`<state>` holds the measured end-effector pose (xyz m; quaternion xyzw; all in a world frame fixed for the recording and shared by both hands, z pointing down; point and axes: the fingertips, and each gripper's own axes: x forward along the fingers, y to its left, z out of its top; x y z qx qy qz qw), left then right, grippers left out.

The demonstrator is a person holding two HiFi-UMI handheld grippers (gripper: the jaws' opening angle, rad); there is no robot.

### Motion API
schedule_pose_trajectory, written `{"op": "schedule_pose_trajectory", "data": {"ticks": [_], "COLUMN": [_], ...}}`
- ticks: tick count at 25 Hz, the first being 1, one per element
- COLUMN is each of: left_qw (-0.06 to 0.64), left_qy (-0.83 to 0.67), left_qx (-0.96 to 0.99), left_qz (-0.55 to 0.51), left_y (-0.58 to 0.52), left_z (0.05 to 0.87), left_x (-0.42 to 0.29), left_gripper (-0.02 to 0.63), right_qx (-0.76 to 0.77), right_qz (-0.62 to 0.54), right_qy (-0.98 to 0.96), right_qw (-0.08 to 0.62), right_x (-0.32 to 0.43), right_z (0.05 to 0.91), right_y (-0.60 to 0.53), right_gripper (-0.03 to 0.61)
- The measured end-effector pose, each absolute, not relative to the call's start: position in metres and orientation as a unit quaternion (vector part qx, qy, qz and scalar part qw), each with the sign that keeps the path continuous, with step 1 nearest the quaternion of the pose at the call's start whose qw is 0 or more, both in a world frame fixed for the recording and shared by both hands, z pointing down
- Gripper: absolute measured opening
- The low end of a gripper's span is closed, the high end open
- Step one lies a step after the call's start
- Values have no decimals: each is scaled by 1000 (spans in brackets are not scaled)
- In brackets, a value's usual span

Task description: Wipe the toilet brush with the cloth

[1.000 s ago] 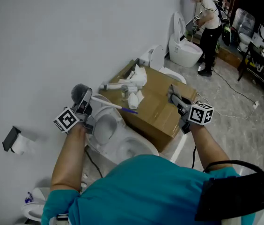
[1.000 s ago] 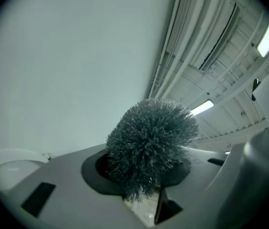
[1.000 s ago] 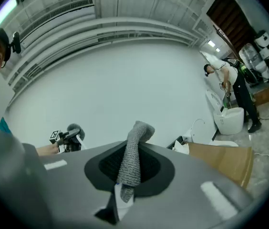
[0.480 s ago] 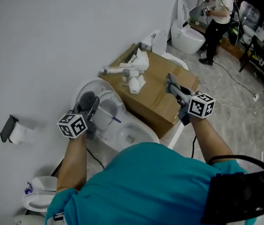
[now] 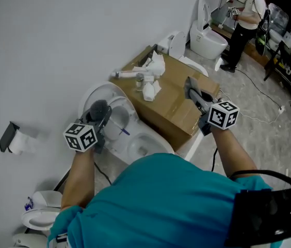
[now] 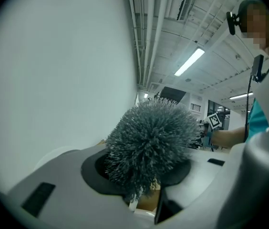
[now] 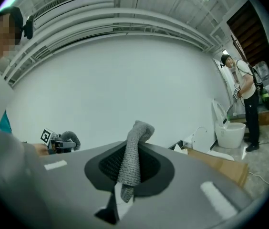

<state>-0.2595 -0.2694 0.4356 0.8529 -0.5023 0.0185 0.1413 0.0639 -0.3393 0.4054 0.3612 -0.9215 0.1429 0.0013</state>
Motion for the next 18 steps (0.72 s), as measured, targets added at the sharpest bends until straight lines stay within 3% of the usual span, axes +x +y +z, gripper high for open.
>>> {"op": "schedule_pose_trajectory", "data": {"ticks": [18], "left_qw": [136], "left_qy": [-492], "left_qx": [860], "left_qz": [23], "left_y": [-268], "left_z": [433], "left_x": [-248], "left_gripper": [161], "right_qx": [350], "right_qz": [130], "right_qy": [-928], "right_qw": [12], "right_x": [57], "right_z": [406], "right_y": [-336], "right_gripper": [17]}}
